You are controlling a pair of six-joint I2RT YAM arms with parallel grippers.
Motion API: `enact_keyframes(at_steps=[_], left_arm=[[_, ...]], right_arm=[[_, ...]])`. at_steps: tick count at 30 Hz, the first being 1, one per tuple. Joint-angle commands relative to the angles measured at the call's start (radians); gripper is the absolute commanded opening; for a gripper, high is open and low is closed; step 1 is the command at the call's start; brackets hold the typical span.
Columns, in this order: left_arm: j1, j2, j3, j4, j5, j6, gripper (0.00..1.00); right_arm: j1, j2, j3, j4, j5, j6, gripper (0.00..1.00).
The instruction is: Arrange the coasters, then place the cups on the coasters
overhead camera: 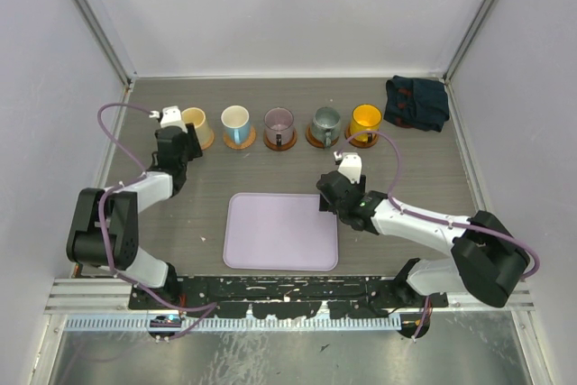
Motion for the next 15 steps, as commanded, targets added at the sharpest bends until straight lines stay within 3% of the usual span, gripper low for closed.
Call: enact_keyframes(at_steps=[1,15], left_arm=[[0.005,-0.067,-0.010,0.018,-0.042,0.000,0.58],[0.006,-0.063,-0.001,0.001,-0.068,0.012,0.59]], right_arm=[[-0.003,-0.047,0.002,0.029,0.015,0.018,0.71],[-0.002,-0.074,-0.004,0.018,0.019,0.028,0.71]])
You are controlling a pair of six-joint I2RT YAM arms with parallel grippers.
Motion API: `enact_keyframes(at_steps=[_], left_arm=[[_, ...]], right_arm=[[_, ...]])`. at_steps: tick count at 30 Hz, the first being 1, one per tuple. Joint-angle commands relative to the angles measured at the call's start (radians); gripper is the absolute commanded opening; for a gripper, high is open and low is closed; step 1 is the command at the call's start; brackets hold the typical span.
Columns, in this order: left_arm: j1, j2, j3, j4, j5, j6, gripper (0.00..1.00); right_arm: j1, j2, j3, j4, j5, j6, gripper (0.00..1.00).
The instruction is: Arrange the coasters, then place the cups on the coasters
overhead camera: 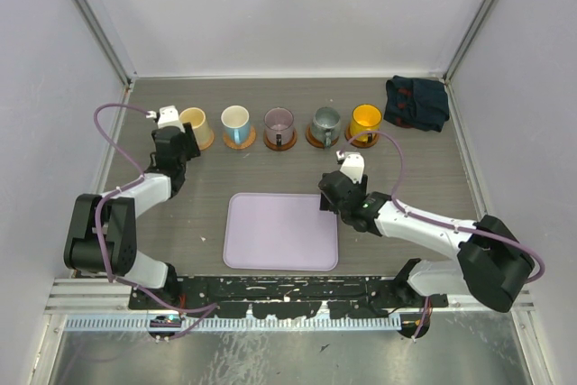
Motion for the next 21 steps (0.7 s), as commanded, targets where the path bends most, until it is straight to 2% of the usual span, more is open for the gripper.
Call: enact_keyframes(at_steps=[1,21], left_arm=[[0.007,-0.008,0.015,0.029,-0.028,0.010,0.59],[0.006,-0.023,0.013,0.003,-0.042,0.000,0.59]], right_arm=[[-0.003,-0.041,0.005,0.019,0.018,0.020,0.71],[-0.003,-0.052,0.026,-0.011,0.034,0.015,0.71]])
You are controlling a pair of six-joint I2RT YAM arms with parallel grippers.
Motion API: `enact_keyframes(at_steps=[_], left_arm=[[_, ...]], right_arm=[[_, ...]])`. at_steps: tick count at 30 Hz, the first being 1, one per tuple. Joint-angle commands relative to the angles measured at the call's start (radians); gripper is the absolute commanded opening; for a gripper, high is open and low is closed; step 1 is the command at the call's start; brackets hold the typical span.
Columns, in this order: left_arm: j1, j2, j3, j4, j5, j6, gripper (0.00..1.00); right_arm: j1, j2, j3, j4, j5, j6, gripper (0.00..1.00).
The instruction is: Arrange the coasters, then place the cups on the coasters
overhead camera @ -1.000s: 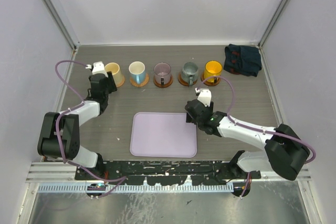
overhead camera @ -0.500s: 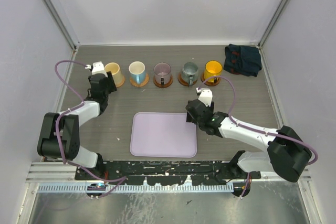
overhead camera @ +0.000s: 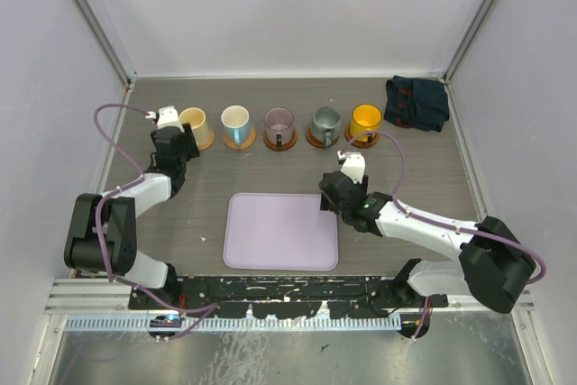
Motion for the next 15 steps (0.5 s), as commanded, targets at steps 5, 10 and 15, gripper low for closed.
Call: enact_keyframes(at_steps=[5,10,15], left_arm=[[0.007,-0.124,-0.005,-0.033,-0.015,-0.021,0.59],[0.006,-0.255,-0.008,-0.137,-0.058,-0.043,0.60],[0.006,-0.387,-0.013,-0.290,-0.121,-0.121,0.65]], right_arm=[[-0.002,-0.084,0.055,-0.040,0.113,-0.028,0.71],[-0.012,-0.150,0.080,-0.063,0.233,-0.084,0.81],[-0.105,-0.193,0.080,-0.073,0.280,-0.126,0.97]])
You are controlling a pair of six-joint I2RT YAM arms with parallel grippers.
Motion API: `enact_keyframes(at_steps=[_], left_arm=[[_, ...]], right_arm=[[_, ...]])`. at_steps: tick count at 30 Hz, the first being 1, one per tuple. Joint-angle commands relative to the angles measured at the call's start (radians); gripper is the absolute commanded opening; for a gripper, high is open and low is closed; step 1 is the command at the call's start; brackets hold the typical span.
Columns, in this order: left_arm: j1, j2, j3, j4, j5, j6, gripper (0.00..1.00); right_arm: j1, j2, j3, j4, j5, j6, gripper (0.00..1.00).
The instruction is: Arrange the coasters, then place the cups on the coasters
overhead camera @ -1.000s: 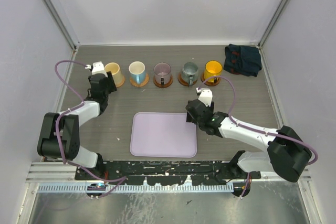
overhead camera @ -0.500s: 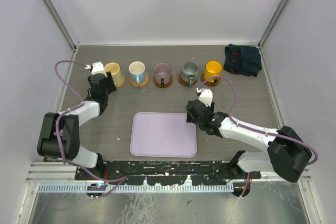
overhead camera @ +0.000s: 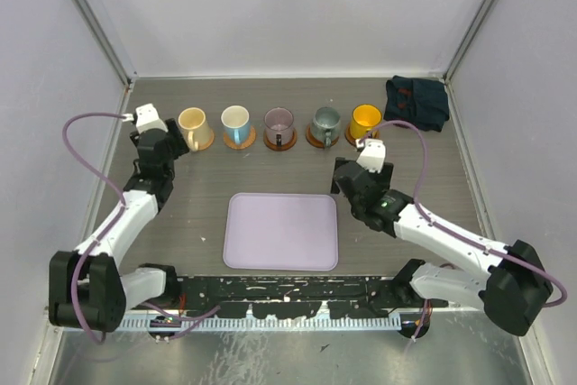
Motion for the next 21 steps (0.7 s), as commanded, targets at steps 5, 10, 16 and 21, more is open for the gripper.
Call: enact_keyframes(at_steps=[5,10,16,21], left_arm=[[0.006,-0.238,-0.018,-0.256,-0.088,-0.147,0.98],[0.006,-0.406,-0.068,-0.355,-0.094,-0.225,0.98],[0.005,-0.592,-0.109,-0.465,-0.056,-0.270,0.98],[0.006,-0.675,-0.095,-0.569,-0.091,-0.268,0.98]], right_arm=[[-0.222,-0.114,0.017,-0.006,0.082,-0.052,1.00],[-0.340,-0.236,-0.029,-0.017,0.116,0.018,1.00],[-0.373,-0.405,-0.087,-0.050,0.213,0.096,1.00],[-0.374,-0.453,-0.082,-0.112,0.281,0.139,1.00]])
